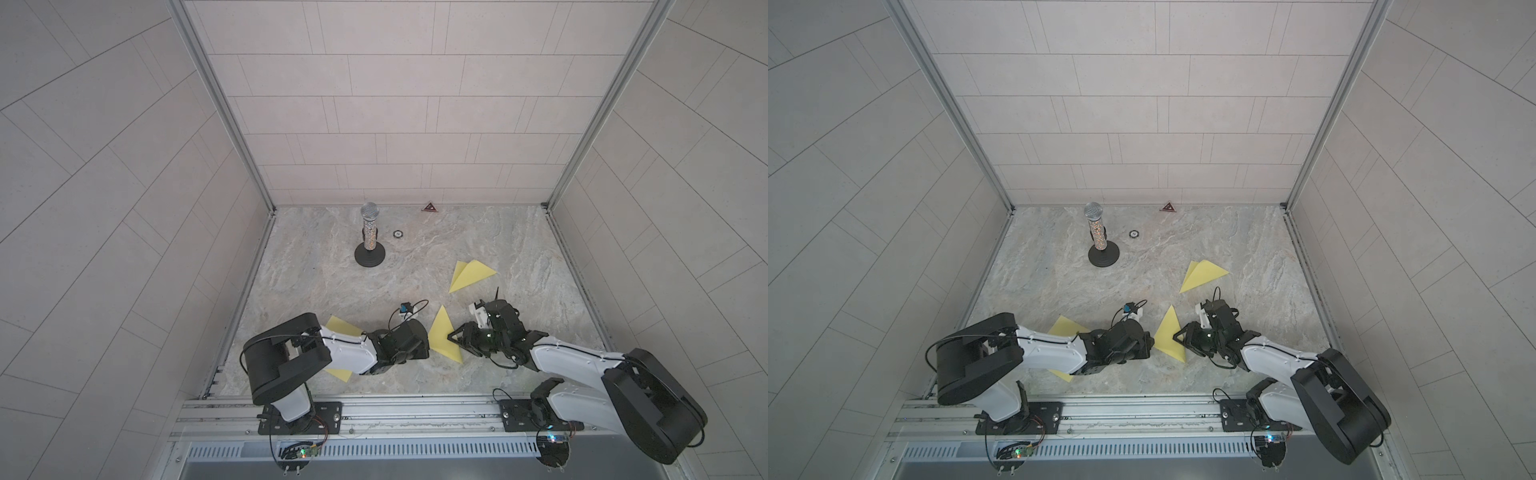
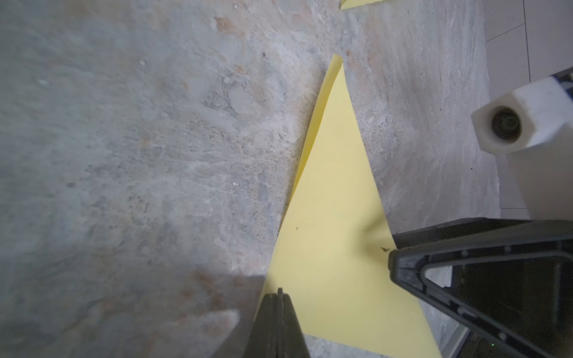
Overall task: Fold the square paper diagonally
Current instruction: Fold the paper at the center of the board.
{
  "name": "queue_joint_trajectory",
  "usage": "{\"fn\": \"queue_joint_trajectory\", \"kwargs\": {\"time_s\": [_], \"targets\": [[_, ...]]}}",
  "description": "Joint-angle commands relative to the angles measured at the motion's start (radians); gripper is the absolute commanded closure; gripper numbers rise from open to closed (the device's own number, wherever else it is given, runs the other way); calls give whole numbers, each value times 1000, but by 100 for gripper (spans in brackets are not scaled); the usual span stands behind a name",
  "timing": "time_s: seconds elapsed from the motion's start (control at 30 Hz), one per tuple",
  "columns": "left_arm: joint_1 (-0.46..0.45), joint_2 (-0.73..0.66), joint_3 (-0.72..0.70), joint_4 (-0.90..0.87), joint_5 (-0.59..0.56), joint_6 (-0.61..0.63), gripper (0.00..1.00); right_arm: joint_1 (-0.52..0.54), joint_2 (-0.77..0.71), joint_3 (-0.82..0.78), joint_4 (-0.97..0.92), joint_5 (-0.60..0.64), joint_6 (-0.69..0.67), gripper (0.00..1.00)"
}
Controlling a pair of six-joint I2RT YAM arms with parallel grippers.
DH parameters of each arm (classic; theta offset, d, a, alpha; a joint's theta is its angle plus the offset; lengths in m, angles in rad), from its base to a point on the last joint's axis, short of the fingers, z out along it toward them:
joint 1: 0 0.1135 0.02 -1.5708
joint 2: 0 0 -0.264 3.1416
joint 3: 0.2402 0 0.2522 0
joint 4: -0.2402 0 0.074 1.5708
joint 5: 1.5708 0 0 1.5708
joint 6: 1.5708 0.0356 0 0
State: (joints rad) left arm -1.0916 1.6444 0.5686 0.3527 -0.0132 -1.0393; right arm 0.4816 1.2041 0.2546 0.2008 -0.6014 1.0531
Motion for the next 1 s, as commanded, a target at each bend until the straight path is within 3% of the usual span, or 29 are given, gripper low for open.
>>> {"fn": "queue_joint_trajectory", "kwargs": {"time_s": [0.0,0.23,0.33,0.53,0.57,0.63,0.7,0.8,0.97], "targets": [[-4,65,-47,-199,-1,15,100,16,19,-24,42,12,54,65],[-4,66,-48,-198,-2,15,100,17,21,-34,82,6,69,80],[-4,66,-47,-198,-2,15,100,17,26,-34,109,-9,80,100],[-3,63,-52,-198,-4,13,100,18,21,-35,98,-15,76,100],[-2,63,-52,-198,-4,13,100,17,18,-35,92,-15,77,99],[-3,63,-50,-198,-4,13,100,18,6,-42,76,-12,83,72],[-4,63,-52,-198,-4,12,100,20,-16,-47,39,-4,86,55],[-3,61,-53,-196,-7,12,100,40,-71,-73,-7,25,102,49],[-4,66,-51,-196,-6,12,100,77,-177,-120,-60,83,148,51]]}}
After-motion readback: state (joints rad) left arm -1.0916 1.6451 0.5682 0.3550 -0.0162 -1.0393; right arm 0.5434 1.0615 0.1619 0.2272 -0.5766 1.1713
